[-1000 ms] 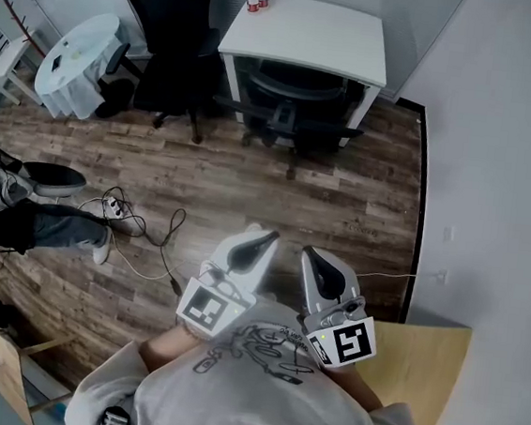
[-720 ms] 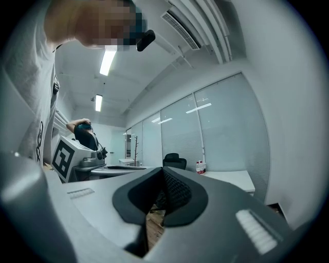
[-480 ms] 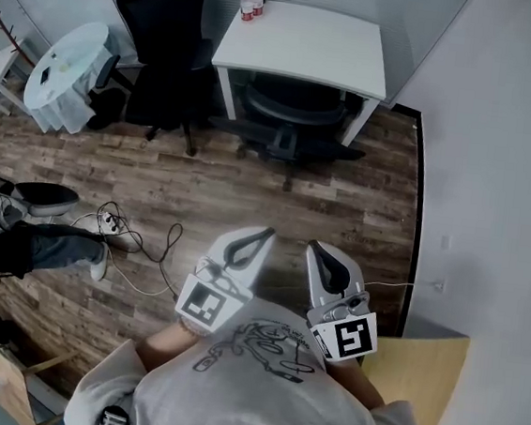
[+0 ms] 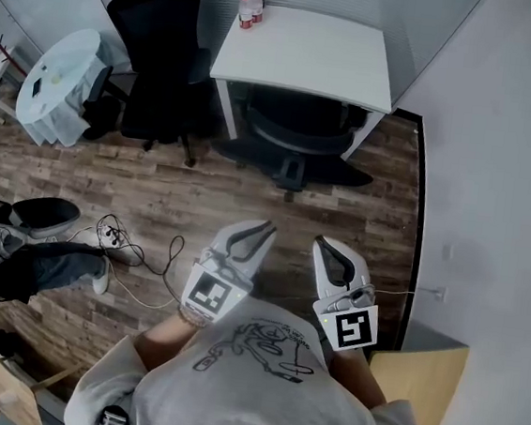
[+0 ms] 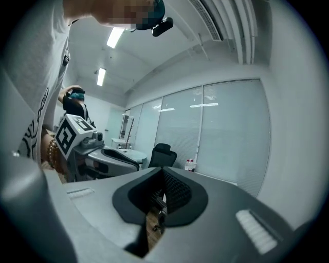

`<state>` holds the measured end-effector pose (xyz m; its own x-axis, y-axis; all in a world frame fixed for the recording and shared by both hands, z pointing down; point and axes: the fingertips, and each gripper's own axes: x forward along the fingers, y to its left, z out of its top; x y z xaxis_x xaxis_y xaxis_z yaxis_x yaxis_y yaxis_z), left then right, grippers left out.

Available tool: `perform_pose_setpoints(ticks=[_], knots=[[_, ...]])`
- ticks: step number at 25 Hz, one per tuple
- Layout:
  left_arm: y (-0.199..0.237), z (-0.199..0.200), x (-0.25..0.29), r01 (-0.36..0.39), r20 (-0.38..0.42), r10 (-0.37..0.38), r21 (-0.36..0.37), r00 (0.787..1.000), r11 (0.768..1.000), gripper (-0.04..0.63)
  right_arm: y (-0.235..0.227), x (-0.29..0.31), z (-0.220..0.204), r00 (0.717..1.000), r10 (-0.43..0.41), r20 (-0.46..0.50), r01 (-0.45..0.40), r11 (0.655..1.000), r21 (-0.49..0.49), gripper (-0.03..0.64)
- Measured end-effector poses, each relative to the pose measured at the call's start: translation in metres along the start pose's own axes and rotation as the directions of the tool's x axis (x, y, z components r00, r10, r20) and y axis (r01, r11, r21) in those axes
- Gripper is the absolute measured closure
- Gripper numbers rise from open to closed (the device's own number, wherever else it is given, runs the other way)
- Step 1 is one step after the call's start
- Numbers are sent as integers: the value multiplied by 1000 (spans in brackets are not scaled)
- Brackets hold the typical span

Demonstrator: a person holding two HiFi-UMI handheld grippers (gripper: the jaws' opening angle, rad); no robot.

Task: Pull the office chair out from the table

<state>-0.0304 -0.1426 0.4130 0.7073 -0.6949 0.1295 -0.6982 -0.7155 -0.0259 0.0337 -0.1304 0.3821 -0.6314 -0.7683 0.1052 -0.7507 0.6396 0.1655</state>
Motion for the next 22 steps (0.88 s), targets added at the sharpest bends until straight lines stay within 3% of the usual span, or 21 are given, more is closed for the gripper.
perform_pose_setpoints(ticks=[6,15,22], knots=[[46,-19,29,54,-96,-42,133,995,990,526,-24,48,-21,992,10,-124,-27,991,-134,609],[112,-60,68,98,-183,-60,205,981,974,526,-49,107,-62,966,1,-259,-68,966,-249,594],[135,-92,95,198,-284,-108,312,953,929,513,-65,135,-100,930,12,-366,-141,934,-328,587]])
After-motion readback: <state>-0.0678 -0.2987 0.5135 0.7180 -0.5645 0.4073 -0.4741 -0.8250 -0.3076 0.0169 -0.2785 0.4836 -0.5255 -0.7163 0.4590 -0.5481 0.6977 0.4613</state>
